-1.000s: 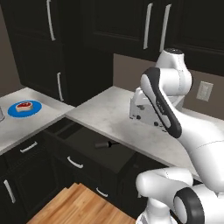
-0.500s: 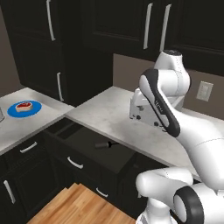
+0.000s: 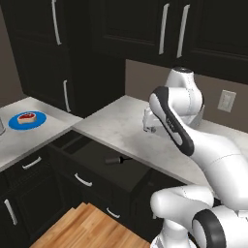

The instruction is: Pick up the knife from the drawer and place it on the cutting board. Then place the meat from the plate to the cutting board.

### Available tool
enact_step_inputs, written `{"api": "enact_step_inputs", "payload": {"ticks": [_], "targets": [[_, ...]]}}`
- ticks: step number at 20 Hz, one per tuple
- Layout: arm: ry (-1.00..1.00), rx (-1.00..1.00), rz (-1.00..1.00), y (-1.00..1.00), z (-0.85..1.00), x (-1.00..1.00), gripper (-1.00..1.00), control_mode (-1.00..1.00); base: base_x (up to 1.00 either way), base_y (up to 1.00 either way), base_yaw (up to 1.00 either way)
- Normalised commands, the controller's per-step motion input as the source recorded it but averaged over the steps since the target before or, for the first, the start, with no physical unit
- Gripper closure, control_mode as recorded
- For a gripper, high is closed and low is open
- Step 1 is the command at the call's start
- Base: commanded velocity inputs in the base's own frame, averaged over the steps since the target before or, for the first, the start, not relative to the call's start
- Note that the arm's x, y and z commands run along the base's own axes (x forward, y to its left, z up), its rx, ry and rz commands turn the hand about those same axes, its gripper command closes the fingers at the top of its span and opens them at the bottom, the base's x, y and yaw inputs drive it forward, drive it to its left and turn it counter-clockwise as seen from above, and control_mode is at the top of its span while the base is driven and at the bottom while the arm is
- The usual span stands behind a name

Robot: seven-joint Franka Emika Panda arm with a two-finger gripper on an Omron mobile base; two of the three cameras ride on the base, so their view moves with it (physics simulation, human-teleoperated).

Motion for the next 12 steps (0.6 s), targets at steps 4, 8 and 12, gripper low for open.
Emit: {"api": "enact_step_inputs", "payload": {"ticks": [4, 8, 12], "targets": [[0.08, 0.0, 0.0, 0.27, -0.63, 0.0, -1.0, -1.0, 0.0, 0.0, 0.0], [0.06, 0.0, -0.01, 0.26, -0.73, 0.0, -1.0, -1.0, 0.0, 0.0, 0.0], [0.01, 0.0, -0.06, 0.11, -0.65, 0.01, -1.0, -1.0, 0.0, 0.0, 0.0]]}}
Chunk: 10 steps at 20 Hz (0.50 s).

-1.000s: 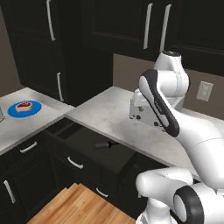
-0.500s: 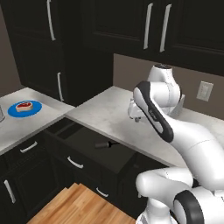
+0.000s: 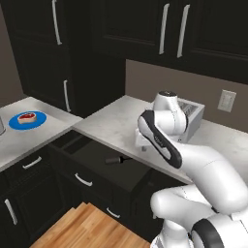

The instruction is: Pick up the knife from the drawer and place it on the cutting board. Then place the meat from the plate to the cutting board.

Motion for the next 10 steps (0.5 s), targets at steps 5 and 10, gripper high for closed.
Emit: {"api": "enact_step_inputs", "payload": {"ticks": [5, 10], "targets": [[0.0, 0.02, -0.13, 0.0, -0.61, 0.0, -1.0, -1.0, 0.0, 0.0, 0.0], [-0.02, 0.02, -0.16, 0.0, -0.51, 0.0, -1.0, -1.0, 0.0, 0.0, 0.0]]}}
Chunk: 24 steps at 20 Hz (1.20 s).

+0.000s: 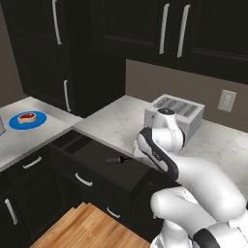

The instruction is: Pick up the knife from the drawer and place it on the cutting board. Then place the meat from the plate to the cutting board.

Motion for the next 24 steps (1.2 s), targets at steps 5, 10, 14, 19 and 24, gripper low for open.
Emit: {"api": "enact_step_inputs", "payload": {"ticks": [5, 10, 14, 19, 24], "targets": [[-0.06, 0.0, -0.17, 0.0, -0.26, 0.01, -1.0, -1.0, 0.0, 0.0, 0.0], [-0.01, 0.0, -0.08, 0.01, -0.03, 0.16, -1.0, -1.0, 0.0, 0.0, 0.0], [0.0, 0.0, 0.0, 0.06, -0.12, 0.21, -1.0, -1.0, 0.0, 0.0, 0.0], [0.0, 0.0, 0.0, 0.13, -0.26, 0.16, -1.0, -1.0, 0.0, 0.0, 0.0], [0.0, 0.0, 0.01, 0.21, -0.27, 0.08, -1.0, -1.0, 0.0, 0.0, 0.0]]}}
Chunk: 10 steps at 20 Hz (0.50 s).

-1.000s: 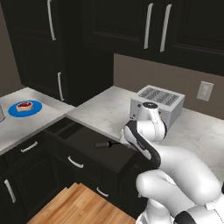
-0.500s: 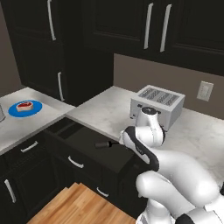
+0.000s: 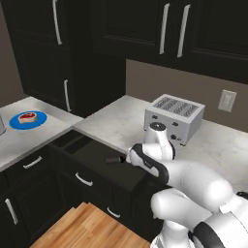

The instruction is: Pick up the knife from the drawer and place it on the cutting board. Then place the meat from the plate to the cutting board.

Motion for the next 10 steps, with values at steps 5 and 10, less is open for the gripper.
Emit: {"api": "enact_step_inputs", "payload": {"ticks": [5, 10], "targets": [[0.02, 0.0, 0.04, 0.32, -0.07, 0.01, -1.0, -1.0, 0.0, 0.0, 0.0], [0.0, 0.0, 0.21, 0.18, -0.09, 0.0, -1.0, -1.0, 0.0, 0.0, 0.0]]}}
